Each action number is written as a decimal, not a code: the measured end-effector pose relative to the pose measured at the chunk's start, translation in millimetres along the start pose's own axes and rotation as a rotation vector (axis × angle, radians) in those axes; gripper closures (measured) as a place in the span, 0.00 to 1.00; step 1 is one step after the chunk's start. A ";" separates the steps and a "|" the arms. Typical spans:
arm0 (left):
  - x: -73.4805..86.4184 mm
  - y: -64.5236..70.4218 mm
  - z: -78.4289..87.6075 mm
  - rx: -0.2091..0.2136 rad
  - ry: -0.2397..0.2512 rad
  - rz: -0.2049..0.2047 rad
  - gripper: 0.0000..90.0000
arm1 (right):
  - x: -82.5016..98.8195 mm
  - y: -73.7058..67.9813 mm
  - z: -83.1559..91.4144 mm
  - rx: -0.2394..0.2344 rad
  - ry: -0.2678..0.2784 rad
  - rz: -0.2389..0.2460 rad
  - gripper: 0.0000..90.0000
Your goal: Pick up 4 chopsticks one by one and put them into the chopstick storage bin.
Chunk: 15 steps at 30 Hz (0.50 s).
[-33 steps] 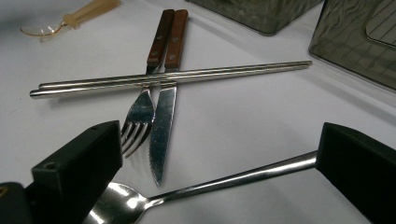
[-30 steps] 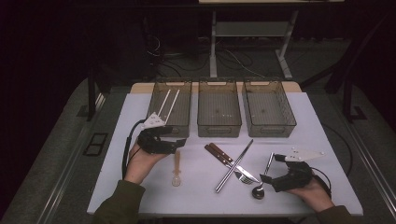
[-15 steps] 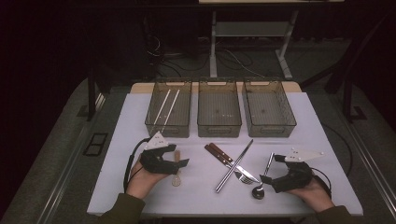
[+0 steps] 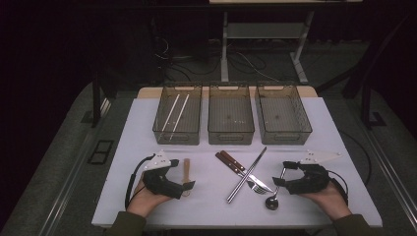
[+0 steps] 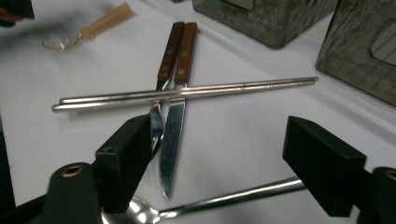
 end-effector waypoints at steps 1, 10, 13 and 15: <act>0.2 1.1 -1.2 0.003 -0.005 -0.006 0.00 | -2.4 1.4 -0.6 -0.003 -0.002 -0.002 0.34; 1.1 1.7 -5.7 0.010 -0.034 -0.017 0.00 | -17.8 11.0 -16.6 -0.033 -0.037 0.015 0.61; 0.5 2.7 -6.3 0.010 -0.036 -0.024 0.00 | -20.6 14.0 -22.2 -0.028 -0.060 0.025 0.69; 0.8 2.9 -6.7 0.007 -0.038 -0.029 0.00 | -22.8 17.0 -25.6 -0.019 -0.073 0.028 0.74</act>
Point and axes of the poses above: each handheld gripper's, and its own axes: z roughly backward along the jaws, x roughly out of its underside, y roughly to its right, the point moved 10 cm from there along -z, roughly forward along the jaws, and after that the axes turned 8 degrees about -y, right-handed, at the moved point
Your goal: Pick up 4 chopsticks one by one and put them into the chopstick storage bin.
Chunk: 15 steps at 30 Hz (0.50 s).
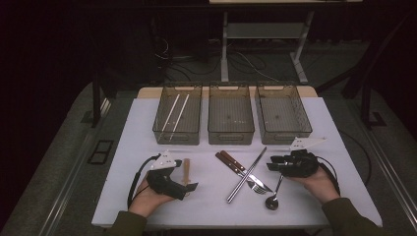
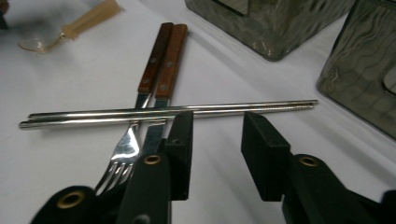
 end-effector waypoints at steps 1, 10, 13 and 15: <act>0.4 -0.4 -0.2 -0.005 -0.003 -0.006 0.00 | -1.2 1.8 -1.2 0.003 -0.005 0.000 0.78; 0.9 0.1 -0.3 -0.001 -0.007 0.001 0.00 | -15.3 23.5 -14.0 0.039 -0.033 -0.007 0.99; 1.6 -0.7 -0.6 -0.005 -0.012 0.001 0.00 | -19.7 30.5 -19.2 0.045 -0.040 -0.019 1.00; 1.7 -0.3 -0.8 -0.001 -0.013 0.000 0.01 | -23.2 34.4 -23.1 0.050 -0.043 -0.031 1.00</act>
Point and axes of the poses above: each handheld gripper's, and its own axes: z roughly backward along the jaws, x roughly out of its underside, y roughly to its right, the point moved 10 cm from there along -z, roughly forward along the jaws, and after that the axes turned 8 degrees about -y, right-handed, at the moved point
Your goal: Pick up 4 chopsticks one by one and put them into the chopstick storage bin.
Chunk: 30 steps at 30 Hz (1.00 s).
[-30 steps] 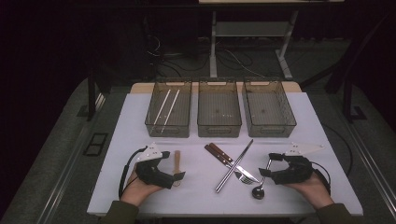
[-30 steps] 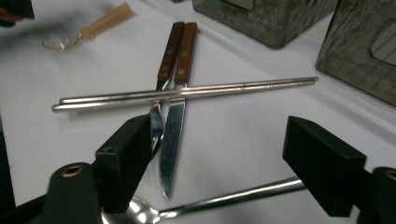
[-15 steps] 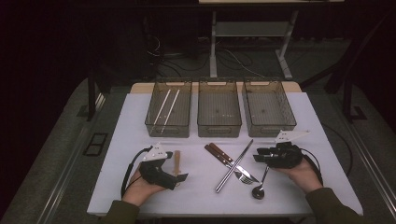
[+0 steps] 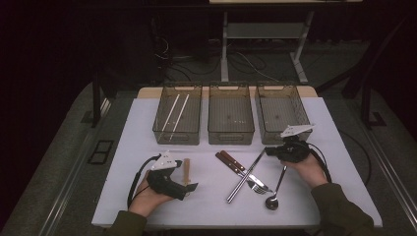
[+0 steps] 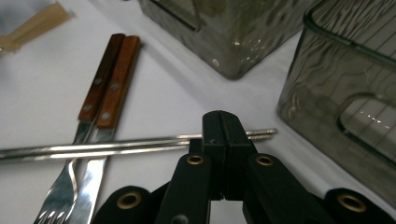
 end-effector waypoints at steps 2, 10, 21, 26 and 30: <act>0.1 0.1 -0.5 0.002 -0.003 0.000 0.01 | -3.4 2.9 -5.3 0.010 -0.009 0.000 1.00; -0.6 0.2 1.1 0.002 0.007 0.000 0.01 | -7.3 14.1 -25.2 0.054 -0.059 0.009 1.00; -0.4 2.1 0.6 0.006 0.007 -0.008 0.01 | -7.8 18.8 -32.4 0.077 -0.060 0.025 1.00; 0.2 2.3 0.1 0.009 0.002 -0.012 0.01 | -4.9 20.3 -34.0 0.089 -0.074 0.036 1.00; 0.2 2.3 -0.1 0.009 0.001 -0.013 0.02 | -3.9 20.0 -33.3 0.090 -0.077 0.028 1.00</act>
Point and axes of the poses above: each handheld gripper's, and its own axes: z roughly backward along the jaws, x roughly out of its underside, y roughly to its right, the point moved 10 cm from there along -z, roughly forward along the jaws, and after that the axes turned 8 degrees about -y, right-handed, at the moved point
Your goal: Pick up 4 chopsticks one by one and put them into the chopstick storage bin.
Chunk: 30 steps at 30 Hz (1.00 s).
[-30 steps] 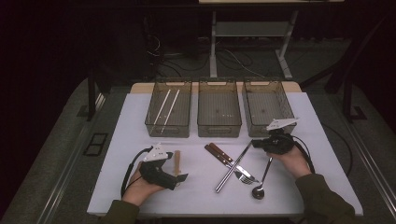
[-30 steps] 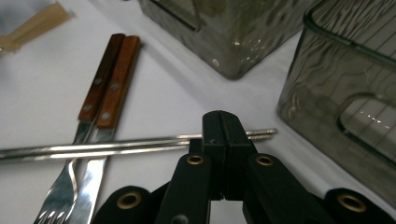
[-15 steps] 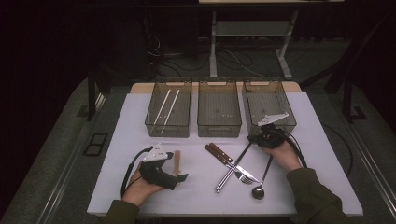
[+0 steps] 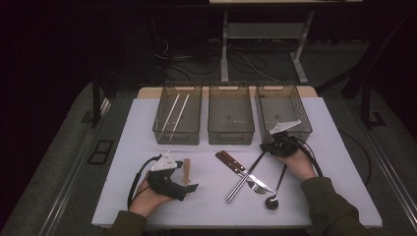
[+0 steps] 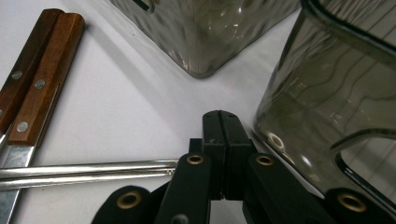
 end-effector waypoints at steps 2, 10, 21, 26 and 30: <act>0.3 0.3 -0.1 0.001 -0.003 -0.002 0.02 | 0.5 -0.1 0.3 -0.004 0.002 -0.005 1.00; 0.5 1.0 -0.4 0.000 -0.005 -0.007 0.02 | 6.7 -0.1 4.7 -0.009 -0.009 -0.021 1.00; 0.3 1.6 -0.6 0.002 -0.004 -0.013 0.02 | 14.9 -3.1 10.6 -0.013 -0.043 -0.011 1.00; 0.3 2.2 -0.8 0.004 -0.004 -0.015 0.02 | 18.7 -3.6 13.3 -0.014 -0.049 -0.009 1.00; 0.4 2.4 -1.0 0.004 -0.006 -0.016 0.02 | 22.3 -3.9 16.0 -0.013 -0.057 0.001 1.00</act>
Point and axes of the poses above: each handheld gripper's, and its own axes: z roughly backward along the jaws, x roughly out of its underside, y roughly to its right, the point moved 10 cm from there along -z, roughly forward along the jaws, and after that the axes turned 8 degrees about -y, right-handed, at the moved point
